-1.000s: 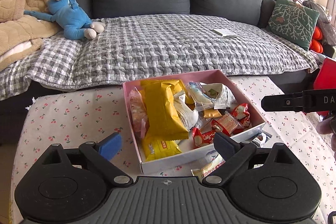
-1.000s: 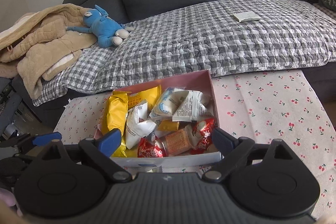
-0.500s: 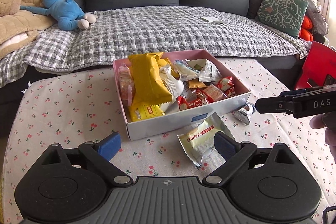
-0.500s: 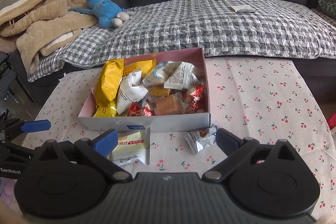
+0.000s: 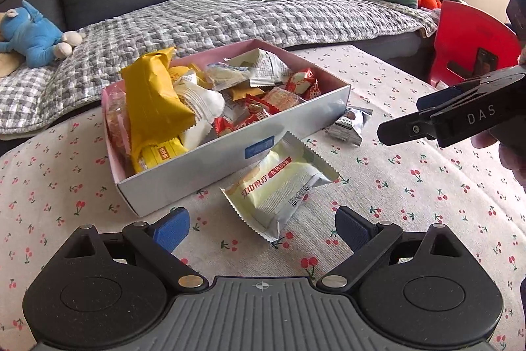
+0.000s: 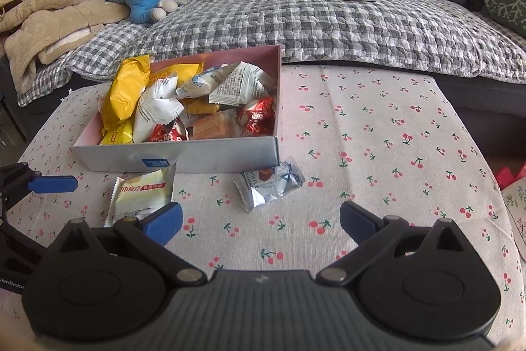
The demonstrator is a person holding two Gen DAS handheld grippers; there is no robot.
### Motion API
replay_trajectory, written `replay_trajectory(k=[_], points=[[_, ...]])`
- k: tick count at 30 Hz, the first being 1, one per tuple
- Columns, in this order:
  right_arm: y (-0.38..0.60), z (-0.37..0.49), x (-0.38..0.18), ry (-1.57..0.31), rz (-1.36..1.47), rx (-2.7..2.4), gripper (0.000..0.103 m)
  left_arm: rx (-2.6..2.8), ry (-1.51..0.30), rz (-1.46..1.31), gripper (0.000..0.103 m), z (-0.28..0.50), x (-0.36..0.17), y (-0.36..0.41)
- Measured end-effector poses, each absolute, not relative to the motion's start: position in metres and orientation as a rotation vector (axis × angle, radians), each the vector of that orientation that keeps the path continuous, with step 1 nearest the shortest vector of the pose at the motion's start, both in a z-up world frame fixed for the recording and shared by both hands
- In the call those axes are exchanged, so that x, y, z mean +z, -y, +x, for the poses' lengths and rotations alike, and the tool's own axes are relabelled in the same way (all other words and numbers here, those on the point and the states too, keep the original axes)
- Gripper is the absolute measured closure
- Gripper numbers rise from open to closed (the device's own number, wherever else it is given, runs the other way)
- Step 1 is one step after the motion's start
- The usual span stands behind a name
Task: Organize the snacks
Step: 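Grasp the cake pack with the left gripper while the right grasps the silver candy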
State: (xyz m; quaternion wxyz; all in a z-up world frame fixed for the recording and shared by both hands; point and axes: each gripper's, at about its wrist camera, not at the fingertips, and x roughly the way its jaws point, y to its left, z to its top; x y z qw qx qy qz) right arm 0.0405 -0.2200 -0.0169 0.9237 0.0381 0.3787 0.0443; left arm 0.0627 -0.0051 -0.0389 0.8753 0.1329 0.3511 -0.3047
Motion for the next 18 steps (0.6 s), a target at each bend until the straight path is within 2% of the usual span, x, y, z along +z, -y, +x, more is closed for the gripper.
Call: replay_trajectory(k=[18], points=[[0.221, 0.072, -0.049, -0.769, -0.031, 0.128, 0.008, -0.766, -0.731, 0.37, 0.008, 0.087, -0.062, 0.039]])
